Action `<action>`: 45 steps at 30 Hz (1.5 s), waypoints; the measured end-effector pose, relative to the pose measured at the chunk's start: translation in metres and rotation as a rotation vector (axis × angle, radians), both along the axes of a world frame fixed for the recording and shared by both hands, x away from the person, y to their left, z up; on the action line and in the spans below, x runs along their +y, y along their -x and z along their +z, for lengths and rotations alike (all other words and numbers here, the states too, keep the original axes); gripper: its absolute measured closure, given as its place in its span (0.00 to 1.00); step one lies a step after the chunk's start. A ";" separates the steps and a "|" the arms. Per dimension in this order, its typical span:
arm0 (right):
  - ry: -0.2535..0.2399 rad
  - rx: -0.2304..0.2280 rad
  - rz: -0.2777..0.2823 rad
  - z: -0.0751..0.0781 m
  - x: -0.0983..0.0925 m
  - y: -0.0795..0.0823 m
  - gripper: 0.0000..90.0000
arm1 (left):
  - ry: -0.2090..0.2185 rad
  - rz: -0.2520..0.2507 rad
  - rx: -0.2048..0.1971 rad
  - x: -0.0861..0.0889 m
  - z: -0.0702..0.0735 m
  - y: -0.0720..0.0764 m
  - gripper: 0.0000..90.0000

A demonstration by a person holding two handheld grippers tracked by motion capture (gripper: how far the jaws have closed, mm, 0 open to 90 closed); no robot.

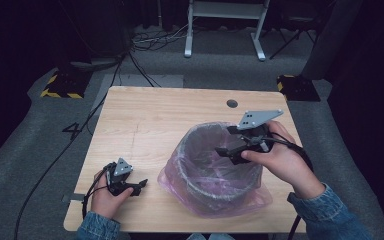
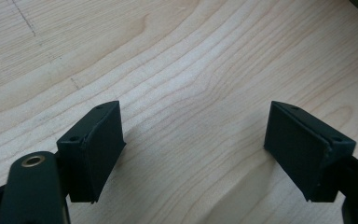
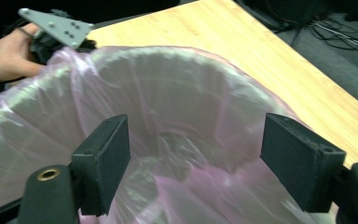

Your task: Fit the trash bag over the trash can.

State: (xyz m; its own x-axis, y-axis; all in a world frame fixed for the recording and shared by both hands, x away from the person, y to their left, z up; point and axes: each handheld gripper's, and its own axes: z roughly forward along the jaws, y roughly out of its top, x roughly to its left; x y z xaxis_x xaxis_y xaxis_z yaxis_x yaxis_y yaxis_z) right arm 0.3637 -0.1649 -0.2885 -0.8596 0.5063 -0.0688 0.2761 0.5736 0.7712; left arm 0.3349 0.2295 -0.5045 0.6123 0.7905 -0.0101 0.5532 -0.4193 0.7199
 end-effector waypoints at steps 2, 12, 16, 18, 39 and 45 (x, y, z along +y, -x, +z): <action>-0.010 -0.007 -0.028 0.002 -0.010 0.000 0.27 | 0.002 -0.001 -0.001 0.000 0.000 0.000 0.22; -0.032 -0.027 -0.159 0.009 -0.063 0.007 0.27 | 0.001 -0.011 -0.001 0.003 0.000 0.001 0.22; -0.044 -0.030 -0.201 0.009 -0.084 0.011 0.27 | 0.003 -0.012 -0.003 0.003 0.000 0.001 0.22; -0.045 -0.029 -0.223 0.008 -0.095 0.013 0.27 | -0.001 -0.017 -0.002 0.004 0.000 0.002 0.22; 0.019 0.083 -0.413 -0.060 -0.165 0.016 0.27 | 0.002 -0.012 0.000 0.013 0.000 0.007 0.22; 0.025 0.099 -0.442 -0.083 -0.180 0.013 0.25 | 0.001 -0.012 -0.001 0.012 0.000 0.007 0.22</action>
